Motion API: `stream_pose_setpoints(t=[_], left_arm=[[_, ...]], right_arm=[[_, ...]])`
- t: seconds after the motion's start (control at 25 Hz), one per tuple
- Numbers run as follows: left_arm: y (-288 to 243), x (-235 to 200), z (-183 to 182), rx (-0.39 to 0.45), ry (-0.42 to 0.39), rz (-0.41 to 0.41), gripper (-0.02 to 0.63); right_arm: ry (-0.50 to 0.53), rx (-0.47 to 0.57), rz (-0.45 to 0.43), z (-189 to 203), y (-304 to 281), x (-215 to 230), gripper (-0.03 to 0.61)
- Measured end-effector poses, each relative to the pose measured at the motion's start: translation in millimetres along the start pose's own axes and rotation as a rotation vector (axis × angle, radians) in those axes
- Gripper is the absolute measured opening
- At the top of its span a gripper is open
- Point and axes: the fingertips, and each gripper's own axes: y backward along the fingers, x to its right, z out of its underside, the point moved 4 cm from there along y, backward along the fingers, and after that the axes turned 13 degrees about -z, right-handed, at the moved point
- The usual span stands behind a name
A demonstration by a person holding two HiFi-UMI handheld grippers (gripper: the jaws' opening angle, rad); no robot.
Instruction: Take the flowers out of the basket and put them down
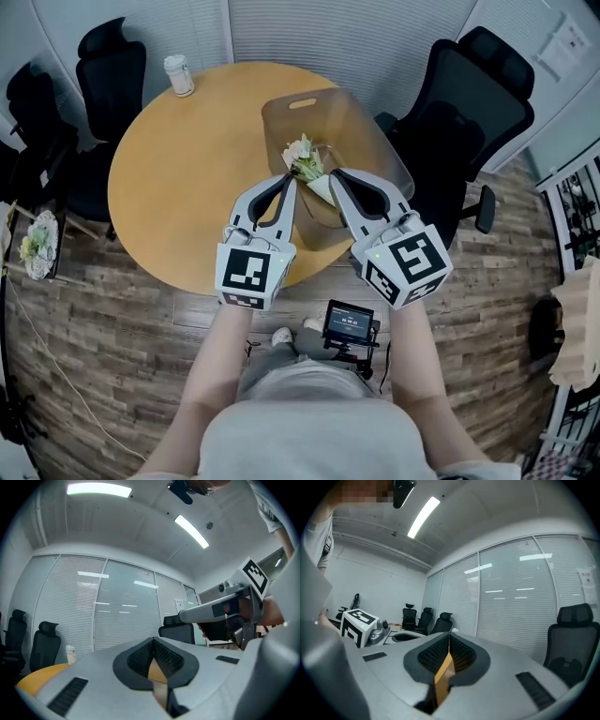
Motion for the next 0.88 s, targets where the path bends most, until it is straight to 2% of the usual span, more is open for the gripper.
stream_pose_setpoints(t=[0.24, 0.36, 0.48, 0.68, 0.88], left_arm=[[-20.6, -13.0, 6.6, -0.045, -0.01, -0.021, 0.003], [-32.6, -16.5, 5.5, -0.043, -0.017, -0.023, 0.003], [-46.7, -16.1, 6.1, -0.041, -0.02, -0.013, 0.003], [-70.8, -12.6, 11.5, -0.054, -0.018, -0.004, 0.003], [-88.2, -9.0, 16.8, -0.068, -0.014, 0.002, 0.003]], right_arm=[[0.007, -0.033, 0.025, 3.4, -11.1, 30.1, 0.026], [0.02, -0.109, 0.057, 15.8, -18.1, 47.8, 0.026], [0.005, -0.201, 0.054, 30.3, -25.2, 62.4, 0.025], [0.042, -0.33, -0.045, 47.8, -37.2, 71.5, 0.025], [0.012, -0.412, -0.143, 59.6, -47.4, 86.9, 0.026]])
